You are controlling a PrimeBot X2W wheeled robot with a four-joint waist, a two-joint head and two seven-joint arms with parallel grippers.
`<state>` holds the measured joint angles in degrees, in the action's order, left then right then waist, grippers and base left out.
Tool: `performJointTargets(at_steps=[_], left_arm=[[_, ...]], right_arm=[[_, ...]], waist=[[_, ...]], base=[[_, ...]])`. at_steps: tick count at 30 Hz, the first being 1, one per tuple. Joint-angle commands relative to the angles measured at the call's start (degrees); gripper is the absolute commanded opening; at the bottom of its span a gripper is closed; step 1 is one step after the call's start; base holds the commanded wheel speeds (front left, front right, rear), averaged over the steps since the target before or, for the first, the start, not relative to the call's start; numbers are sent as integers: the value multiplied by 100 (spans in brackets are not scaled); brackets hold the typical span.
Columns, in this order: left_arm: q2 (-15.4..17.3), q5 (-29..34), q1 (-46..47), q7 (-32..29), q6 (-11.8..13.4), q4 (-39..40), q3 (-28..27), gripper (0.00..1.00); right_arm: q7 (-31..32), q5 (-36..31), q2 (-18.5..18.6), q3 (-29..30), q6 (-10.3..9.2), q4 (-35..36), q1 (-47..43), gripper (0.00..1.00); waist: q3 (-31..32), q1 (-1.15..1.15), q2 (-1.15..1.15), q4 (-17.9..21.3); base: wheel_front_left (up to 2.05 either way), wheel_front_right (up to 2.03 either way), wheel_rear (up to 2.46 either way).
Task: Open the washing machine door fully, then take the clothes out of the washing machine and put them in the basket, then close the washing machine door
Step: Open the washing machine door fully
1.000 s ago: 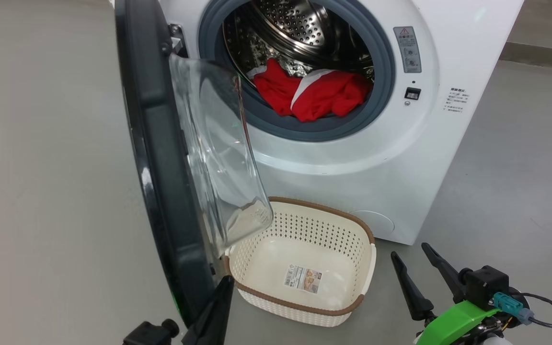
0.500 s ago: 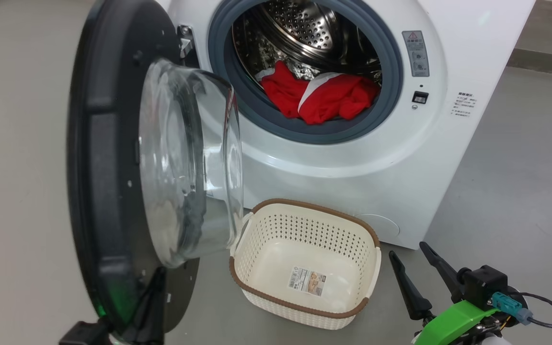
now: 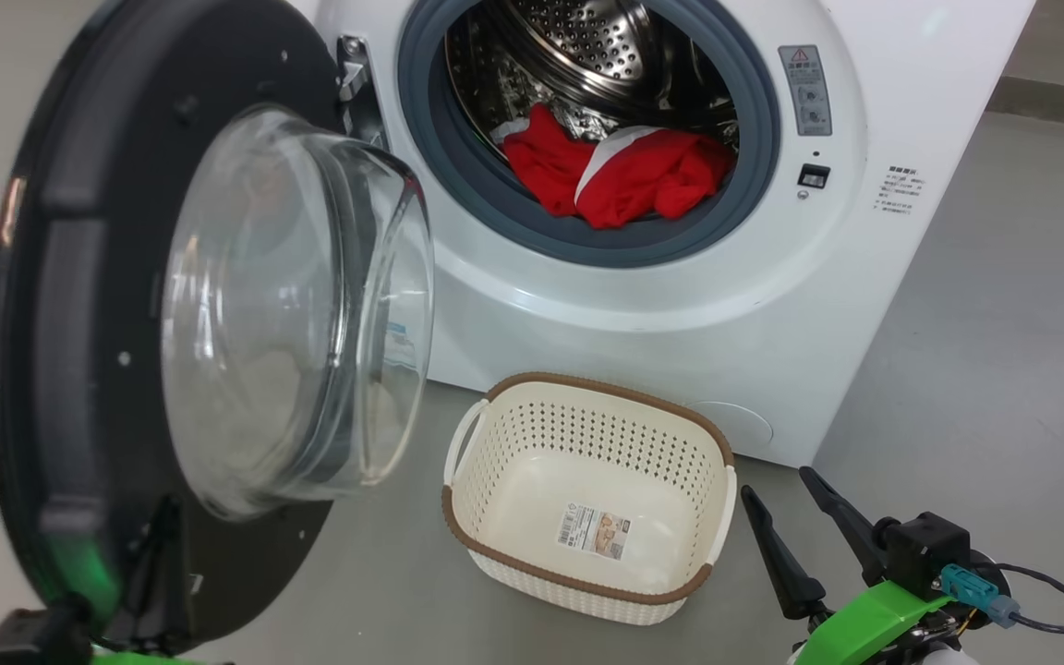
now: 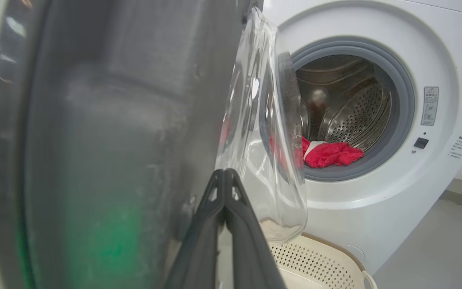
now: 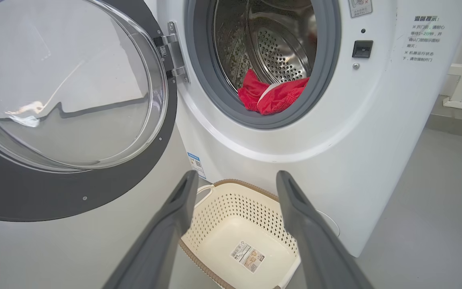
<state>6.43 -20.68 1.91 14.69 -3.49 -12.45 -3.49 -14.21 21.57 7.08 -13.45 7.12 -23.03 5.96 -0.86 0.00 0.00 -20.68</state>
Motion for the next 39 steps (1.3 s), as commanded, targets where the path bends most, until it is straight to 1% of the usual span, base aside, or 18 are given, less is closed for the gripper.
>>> performJointTargets(at_steps=[1,11,20,21,33,39], left_arm=[[205,67,324,31,68,55,-397,0],[422,209,799,31,-13,-362,-1145,0],[618,383,1240,31,-99,-783,-1644,0],[666,423,1339,31,-111,-896,-1785,0],[888,595,1786,31,-215,-1542,-2446,0],[1087,662,2055,31,-290,-1963,-2744,0]], right_arm=[[-79,-54,53,-99,36,152,100,100],[-79,-103,106,-91,36,171,199,100],[-79,-146,121,-93,36,170,294,100],[-79,-159,124,-95,36,169,313,100],[-79,-197,145,-145,36,172,443,100],[-79,-215,145,-169,36,180,517,100]], waist=[[-40,0,0,16],[-253,0,0,67],[-420,0,0,101],[-446,0,0,111],[-604,0,0,217],[-711,0,0,286]], base=[[0,0,0],[0,0,0],[0,0,0],[0,0,0],[0,0,0],[0,0,0]])
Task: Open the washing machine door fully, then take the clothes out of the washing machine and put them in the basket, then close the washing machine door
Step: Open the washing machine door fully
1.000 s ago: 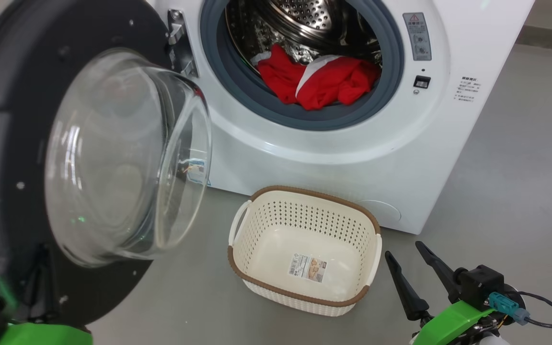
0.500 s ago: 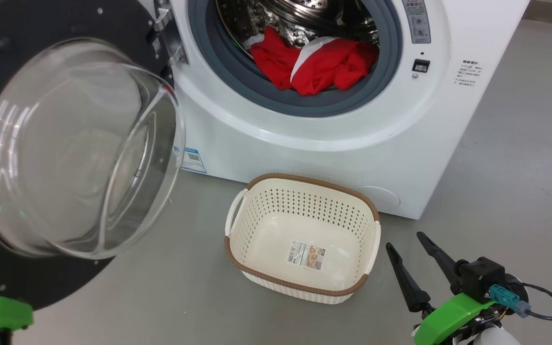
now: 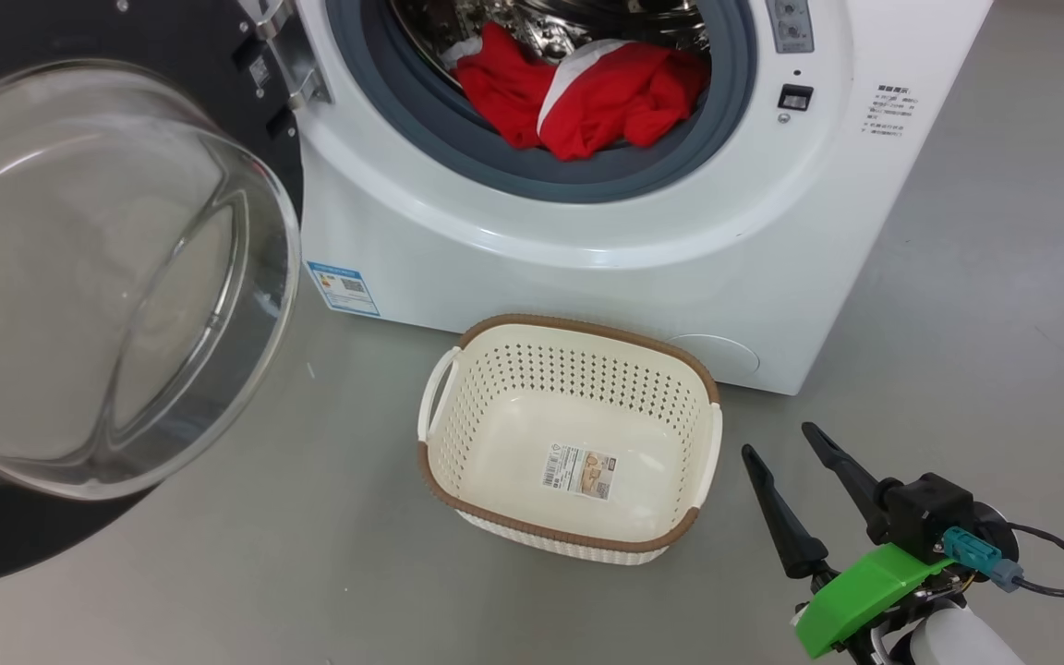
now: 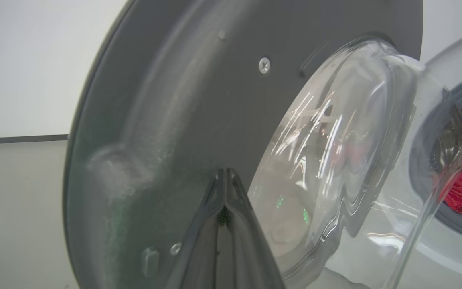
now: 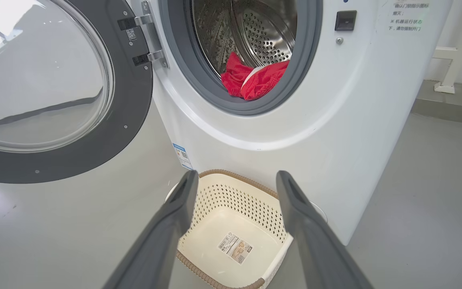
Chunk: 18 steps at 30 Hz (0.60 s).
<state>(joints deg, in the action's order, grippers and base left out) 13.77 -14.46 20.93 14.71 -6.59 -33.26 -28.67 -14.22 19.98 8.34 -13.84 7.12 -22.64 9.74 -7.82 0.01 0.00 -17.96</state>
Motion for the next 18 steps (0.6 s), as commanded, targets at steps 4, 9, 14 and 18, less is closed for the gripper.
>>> performJointTargets(at_steps=[4,9,14,18], left_arm=[[431,108,290,29,-20,-134,-338,0],[556,237,421,29,-50,-383,-426,0],[628,338,554,29,-68,-559,-481,0],[619,366,608,29,-79,-670,-500,0]], right_arm=[[-78,-56,24,-145,36,128,133,100],[-78,-55,29,-163,36,126,138,100],[-78,-64,37,-171,36,115,177,100],[-78,-68,25,-161,36,103,183,100]], waist=[[-30,0,0,44],[-36,0,0,74],[-53,0,0,80],[-34,0,0,66]], base=[[0,0,0],[0,0,0],[0,0,0],[0,0,0]])
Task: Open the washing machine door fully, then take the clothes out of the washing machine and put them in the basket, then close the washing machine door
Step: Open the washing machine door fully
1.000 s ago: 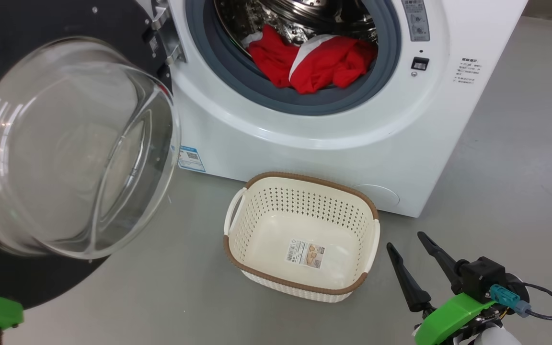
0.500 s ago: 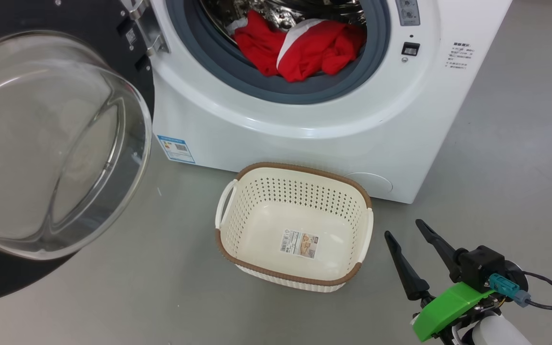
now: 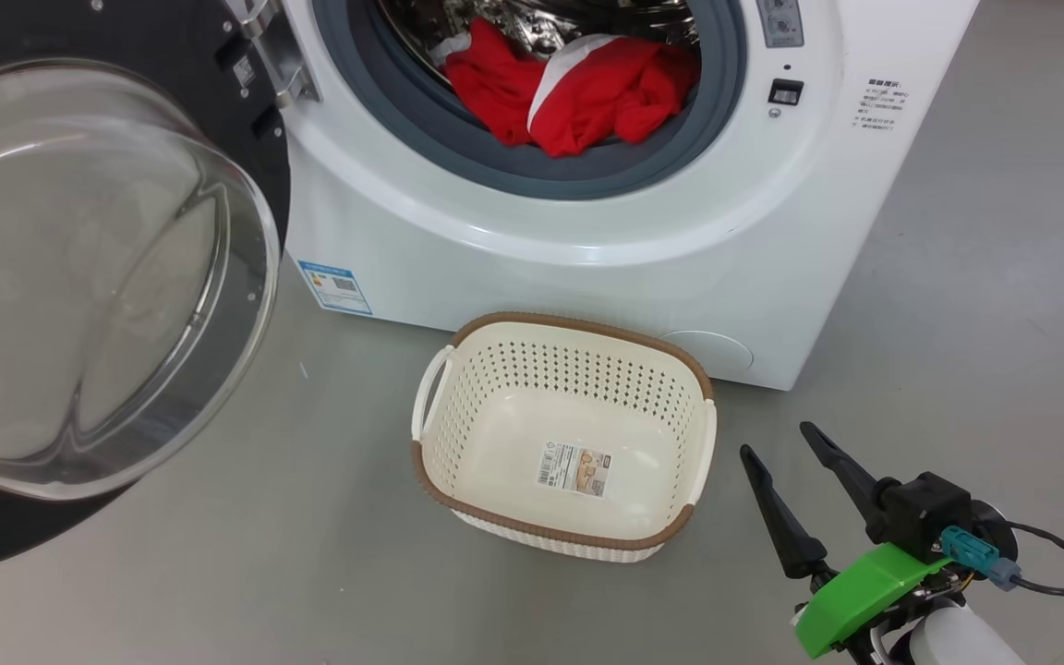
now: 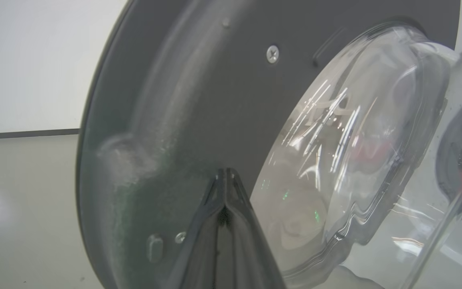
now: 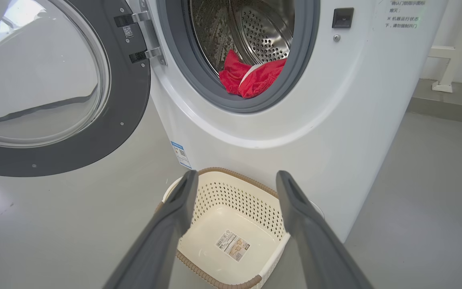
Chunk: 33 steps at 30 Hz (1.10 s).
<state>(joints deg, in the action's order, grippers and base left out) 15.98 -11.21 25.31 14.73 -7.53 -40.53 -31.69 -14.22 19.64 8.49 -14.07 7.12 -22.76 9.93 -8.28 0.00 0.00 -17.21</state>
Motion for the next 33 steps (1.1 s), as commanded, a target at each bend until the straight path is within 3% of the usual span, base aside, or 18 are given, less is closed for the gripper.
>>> performJointTargets(at_steps=[1,13,15,21,22,25,33], left_arm=[[389,37,173,27,14,32,-202,0],[197,-369,-224,27,6,269,172,0],[163,-401,-405,27,6,424,291,25],[-36,-482,-941,27,5,919,457,49],[-84,-492,-1030,27,5,1017,490,57],[-228,-485,-1281,27,5,1324,601,100],[-501,-601,-1801,27,5,2024,1144,100]], right_arm=[[-78,-34,5,-134,36,111,160,100],[-78,-1,-29,-122,36,79,138,100],[-78,13,-39,-122,36,74,126,100],[-78,54,-64,-130,36,75,32,100],[-78,60,-67,-127,36,82,19,100],[-78,83,-71,-108,36,98,-28,100],[-78,92,-98,4,36,170,-125,100]], waist=[[22,0,0,-15],[204,0,0,-64],[254,0,0,-62],[423,0,0,-45],[440,0,0,-38],[497,0,0,-18],[564,0,0,165]], base=[[0,0,0],[0,0,0],[0,0,0],[0,0,0],[0,0,0],[0,0,0],[0,0,0]])
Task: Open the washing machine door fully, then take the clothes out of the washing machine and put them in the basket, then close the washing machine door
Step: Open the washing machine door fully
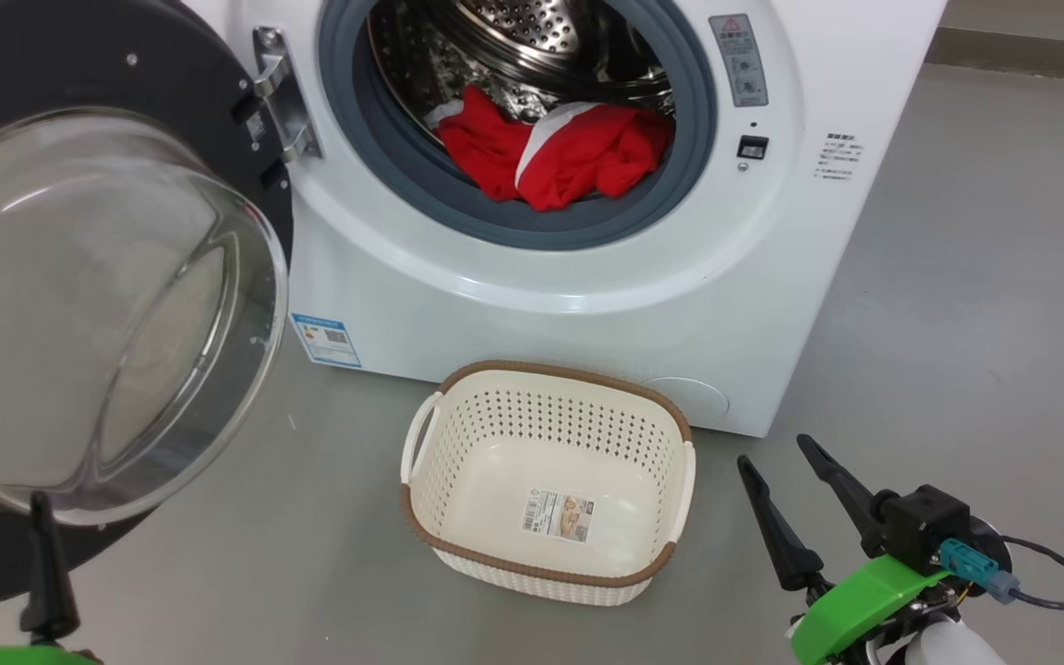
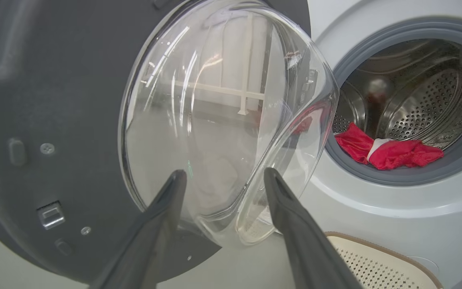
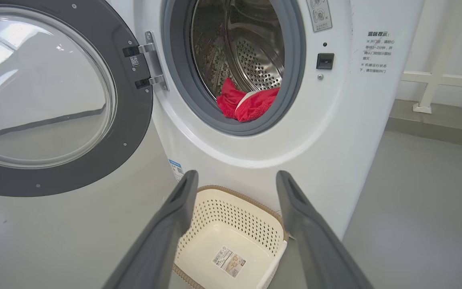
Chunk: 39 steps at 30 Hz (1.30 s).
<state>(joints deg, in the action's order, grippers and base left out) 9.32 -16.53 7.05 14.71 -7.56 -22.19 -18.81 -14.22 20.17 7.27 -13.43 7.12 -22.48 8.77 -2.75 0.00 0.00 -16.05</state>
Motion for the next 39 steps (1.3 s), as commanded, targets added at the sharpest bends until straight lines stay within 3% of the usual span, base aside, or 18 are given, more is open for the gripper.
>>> performJointTargets(at_steps=[1,25,39], left_arm=[[156,-121,-28,29,8,265,-41,100],[408,-635,-682,29,8,1133,1332,100],[451,-767,-858,29,8,1282,1621,100]], right_arm=[[-78,37,19,-40,36,150,-15,100],[-78,-62,-17,558,36,427,-282,100],[-78,-68,-17,764,36,523,-437,100]], waist=[[14,0,0,84],[-4,0,0,1207],[57,0,0,1750]], base=[[0,0,0],[0,0,0],[0,0,0]])
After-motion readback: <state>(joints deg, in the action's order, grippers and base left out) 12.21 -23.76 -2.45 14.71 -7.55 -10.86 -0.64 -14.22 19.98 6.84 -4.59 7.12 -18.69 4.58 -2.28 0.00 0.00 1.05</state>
